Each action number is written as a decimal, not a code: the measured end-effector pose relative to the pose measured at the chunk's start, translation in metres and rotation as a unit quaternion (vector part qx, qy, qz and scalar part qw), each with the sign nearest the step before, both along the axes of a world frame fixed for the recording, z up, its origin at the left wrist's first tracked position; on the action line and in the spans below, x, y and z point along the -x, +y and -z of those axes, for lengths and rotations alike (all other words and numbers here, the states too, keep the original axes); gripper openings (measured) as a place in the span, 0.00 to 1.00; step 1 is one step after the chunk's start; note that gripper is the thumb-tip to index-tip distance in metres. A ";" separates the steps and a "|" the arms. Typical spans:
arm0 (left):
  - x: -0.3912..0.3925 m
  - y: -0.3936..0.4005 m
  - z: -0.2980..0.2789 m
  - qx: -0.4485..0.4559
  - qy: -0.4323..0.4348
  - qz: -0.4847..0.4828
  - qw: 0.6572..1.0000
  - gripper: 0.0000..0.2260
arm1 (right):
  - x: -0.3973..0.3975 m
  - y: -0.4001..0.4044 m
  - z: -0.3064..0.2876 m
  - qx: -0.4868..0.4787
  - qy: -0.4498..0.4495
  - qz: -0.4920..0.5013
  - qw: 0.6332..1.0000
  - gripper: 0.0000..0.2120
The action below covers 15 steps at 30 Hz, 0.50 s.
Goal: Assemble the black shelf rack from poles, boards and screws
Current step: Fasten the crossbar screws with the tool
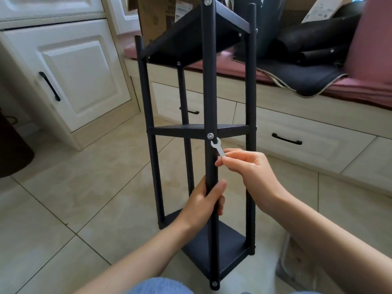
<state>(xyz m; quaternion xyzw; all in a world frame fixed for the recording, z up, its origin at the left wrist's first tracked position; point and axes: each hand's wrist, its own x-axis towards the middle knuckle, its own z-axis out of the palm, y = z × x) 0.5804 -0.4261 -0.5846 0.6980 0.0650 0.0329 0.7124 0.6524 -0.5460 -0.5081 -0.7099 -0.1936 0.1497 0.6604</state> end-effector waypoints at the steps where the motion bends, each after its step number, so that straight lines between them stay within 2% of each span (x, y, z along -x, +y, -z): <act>1: 0.001 0.001 0.000 0.013 0.001 -0.016 1.000 0.16 | 0.000 -0.002 0.002 0.005 -0.004 0.004 1.000 0.09; 4: 0.003 0.000 0.000 0.007 -0.003 -0.059 0.998 0.23 | 0.003 -0.006 0.010 0.025 -0.017 0.003 1.000 0.09; 8: 0.005 -0.002 -0.002 0.009 -0.024 -0.125 0.992 0.24 | 0.002 -0.009 0.017 0.034 -0.021 0.013 0.999 0.09; 11: 0.006 -0.005 -0.005 0.010 -0.034 -0.138 0.990 0.24 | 0.002 -0.011 0.021 0.047 -0.042 0.012 0.998 0.08; 15: 0.009 -0.009 -0.004 0.010 -0.040 -0.149 0.988 0.27 | 0.005 -0.013 0.025 -0.009 -0.044 0.044 0.998 0.10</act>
